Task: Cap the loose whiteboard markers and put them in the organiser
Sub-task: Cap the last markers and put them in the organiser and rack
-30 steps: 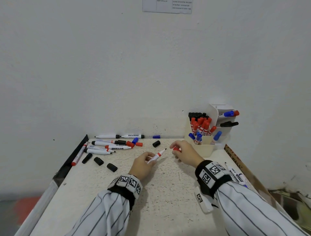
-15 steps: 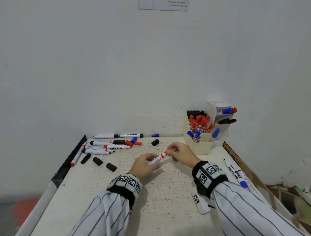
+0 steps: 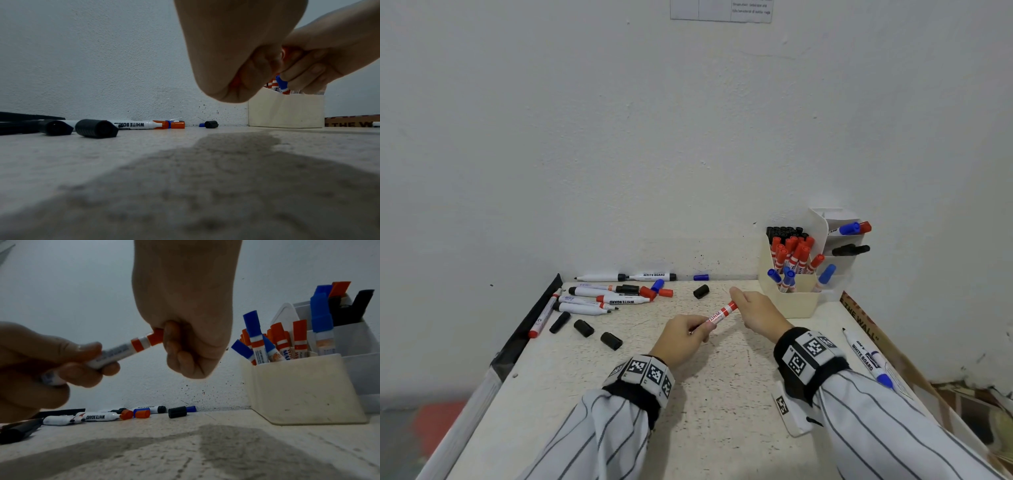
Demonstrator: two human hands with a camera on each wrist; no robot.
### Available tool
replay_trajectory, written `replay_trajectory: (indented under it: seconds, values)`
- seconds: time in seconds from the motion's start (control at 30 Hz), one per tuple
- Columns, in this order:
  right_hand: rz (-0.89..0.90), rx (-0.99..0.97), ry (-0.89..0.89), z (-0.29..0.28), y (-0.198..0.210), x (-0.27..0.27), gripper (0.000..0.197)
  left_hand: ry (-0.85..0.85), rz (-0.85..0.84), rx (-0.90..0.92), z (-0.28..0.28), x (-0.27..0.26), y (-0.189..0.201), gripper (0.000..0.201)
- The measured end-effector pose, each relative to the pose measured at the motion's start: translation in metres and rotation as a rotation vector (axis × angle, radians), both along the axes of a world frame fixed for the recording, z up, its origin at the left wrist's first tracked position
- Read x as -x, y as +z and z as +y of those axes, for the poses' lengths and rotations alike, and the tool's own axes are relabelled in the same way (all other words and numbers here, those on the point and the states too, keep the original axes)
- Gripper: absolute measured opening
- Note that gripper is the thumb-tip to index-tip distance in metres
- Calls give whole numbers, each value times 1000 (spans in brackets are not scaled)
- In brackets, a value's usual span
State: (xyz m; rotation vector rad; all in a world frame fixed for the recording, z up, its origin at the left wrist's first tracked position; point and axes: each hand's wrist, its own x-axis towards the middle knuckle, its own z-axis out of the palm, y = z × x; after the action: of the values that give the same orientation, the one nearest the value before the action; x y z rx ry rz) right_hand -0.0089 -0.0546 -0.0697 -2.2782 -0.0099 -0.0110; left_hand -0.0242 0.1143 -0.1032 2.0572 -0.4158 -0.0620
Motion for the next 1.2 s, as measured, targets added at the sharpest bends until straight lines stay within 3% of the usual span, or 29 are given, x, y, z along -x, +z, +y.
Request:
replay_trajectory:
  seconds: [0.2, 0.33, 0.5, 0.67, 0.8, 0.87, 1.0, 1.2]
  values:
    - [-81, -109, 126, 2, 8, 3, 39, -84, 370, 344, 1, 5, 6, 28]
    - [-125, -193, 226, 1, 9, 8, 35, -122, 515, 434, 1, 6, 12, 34]
    - [-99, -61, 243, -4, 10, 7, 32, -104, 464, 373, -2, 7, 13, 32]
    - [-5, -124, 249, -13, 17, 18, 26, -127, 388, 272, -7, 8, 10, 30]
    - [274, 161, 105, -58, 20, 30, 40, -105, 341, 220, -8, 6, 9, 25]
    - [326, 358, -35, -96, 19, 36, 33, -57, 317, 234, -10, 3, 12, 25]
    - [435, 728, -281, -156, 16, 53, 39, 23, 216, 272, -24, -4, 21, 18]
    - [519, 782, -335, -175, -3, 61, 46, 165, 50, 391, -52, -23, 35, 27]
